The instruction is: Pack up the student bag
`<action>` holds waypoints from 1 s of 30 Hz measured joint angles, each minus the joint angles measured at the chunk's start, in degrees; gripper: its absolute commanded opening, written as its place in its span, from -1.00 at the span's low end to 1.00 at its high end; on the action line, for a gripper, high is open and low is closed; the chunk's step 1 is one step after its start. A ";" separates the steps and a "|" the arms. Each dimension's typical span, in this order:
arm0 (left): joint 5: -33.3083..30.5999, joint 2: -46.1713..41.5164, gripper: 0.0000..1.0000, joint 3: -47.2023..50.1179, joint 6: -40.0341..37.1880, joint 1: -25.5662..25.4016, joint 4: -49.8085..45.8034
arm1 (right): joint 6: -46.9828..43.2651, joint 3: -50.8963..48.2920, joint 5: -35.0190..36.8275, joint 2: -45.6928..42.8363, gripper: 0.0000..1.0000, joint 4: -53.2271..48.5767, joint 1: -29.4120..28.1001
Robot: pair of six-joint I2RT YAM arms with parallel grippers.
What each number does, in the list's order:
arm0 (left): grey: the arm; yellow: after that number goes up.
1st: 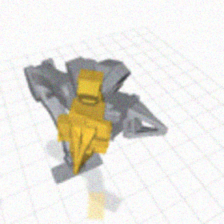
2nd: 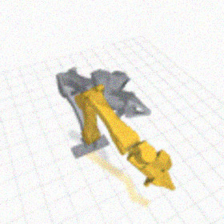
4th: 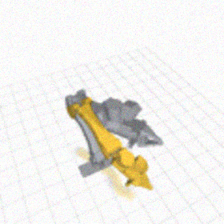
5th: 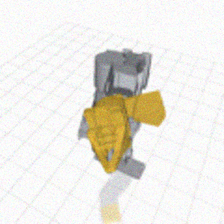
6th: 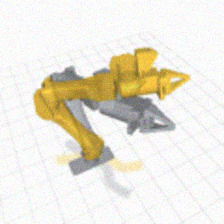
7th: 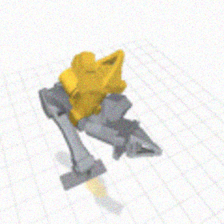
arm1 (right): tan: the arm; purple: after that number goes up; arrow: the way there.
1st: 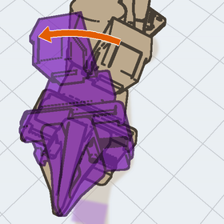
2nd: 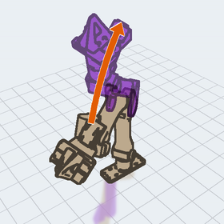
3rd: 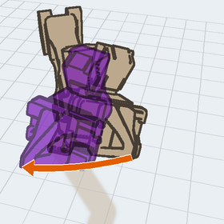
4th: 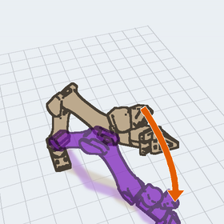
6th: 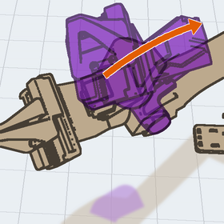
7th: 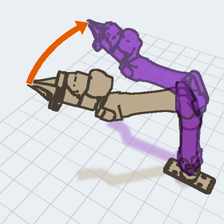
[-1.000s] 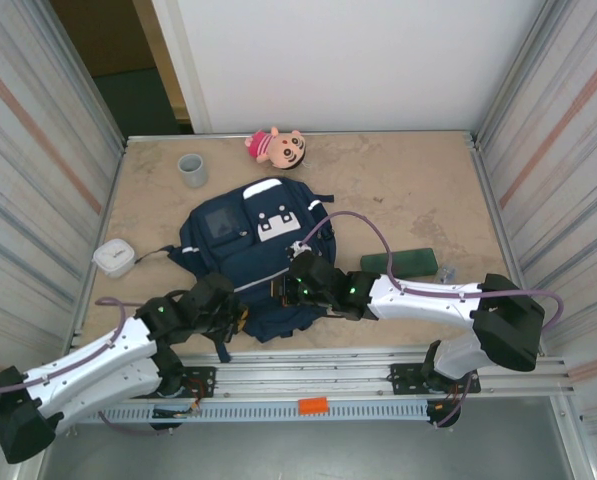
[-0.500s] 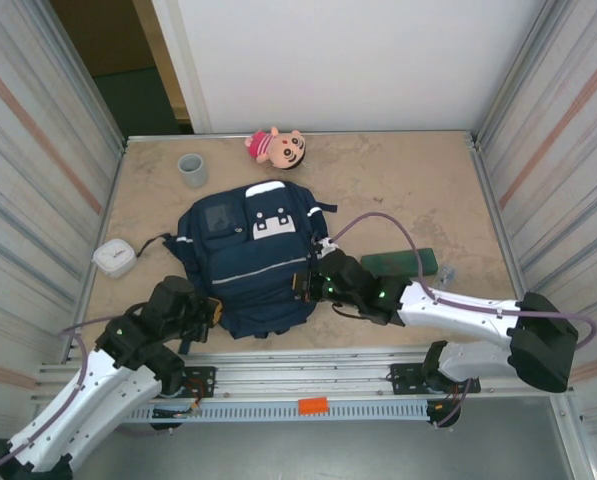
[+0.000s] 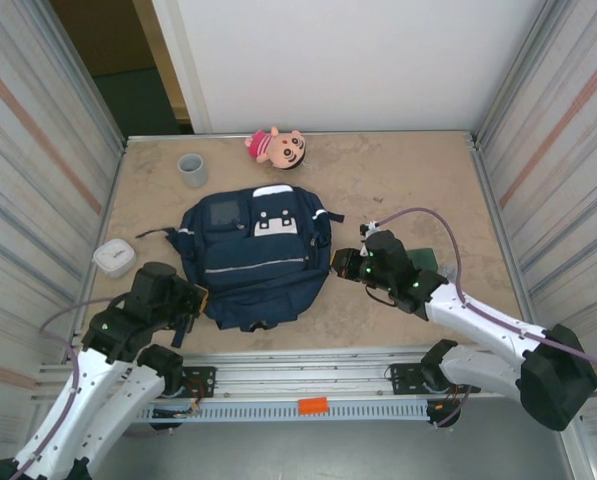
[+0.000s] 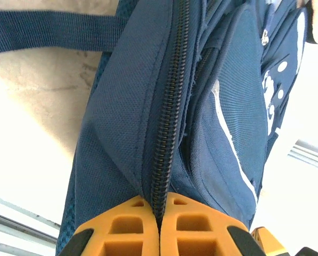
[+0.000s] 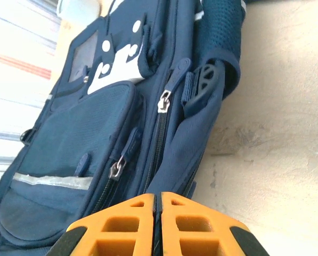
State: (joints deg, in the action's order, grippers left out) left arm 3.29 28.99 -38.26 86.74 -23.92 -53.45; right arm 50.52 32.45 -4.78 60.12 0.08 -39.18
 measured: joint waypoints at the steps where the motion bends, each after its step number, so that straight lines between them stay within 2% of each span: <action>1: -0.24 0.35 -1.00 -0.59 -0.83 0.11 -0.31 | -0.26 0.00 -0.52 0.00 -1.00 0.04 0.33; 6: -1.16 2.29 -1.00 -3.45 -5.31 0.26 -1.92 | -1.95 0.00 -3.65 0.59 -1.00 1.68 3.02; 7: -1.40 2.60 -0.95 -4.00 -6.16 0.26 -2.10 | -2.14 0.00 -4.31 0.81 -1.00 2.08 3.50; 11: -4.04 4.37 -0.20 -6.62 -10.97 0.61 -3.37 | -3.37 0.39 -5.51 1.46 -1.00 2.99 3.67; 13: -6.64 4.98 0.07 -8.31 -13.90 1.36 -4.15 | -4.37 1.22 -4.04 1.57 -1.00 2.14 2.84; 14: -7.52 5.27 0.14 -9.18 -15.56 1.55 -4.20 | -4.83 1.92 -3.08 1.57 -1.00 1.18 1.97; 18: -7.56 6.80 0.26 -10.60 -23.41 1.70 -2.32 | -6.60 4.57 -0.04 1.60 -1.00 -1.33 -2.82; 22: -2.49 8.26 0.36 -9.94 -33.59 1.70 4.59 | -7.69 6.45 1.20 1.62 -1.00 -2.32 -6.16; 25: 1.55 9.60 0.39 -8.85 -40.94 0.81 10.32 | -7.74 6.58 1.86 1.77 -1.00 -2.78 -6.62; 27: 2.93 11.30 0.40 -8.85 -45.90 -1.68 13.33 | -7.74 6.58 1.97 1.92 -1.00 -3.26 -6.62; 30: 3.61 14.73 0.42 -8.85 -54.80 -8.98 18.53 | -7.74 7.10 1.97 2.40 -1.00 -3.41 -6.95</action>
State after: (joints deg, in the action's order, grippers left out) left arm 6.90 43.72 -47.11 31.94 -32.91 -34.92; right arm 42.78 39.55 -2.81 62.52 -3.33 -46.13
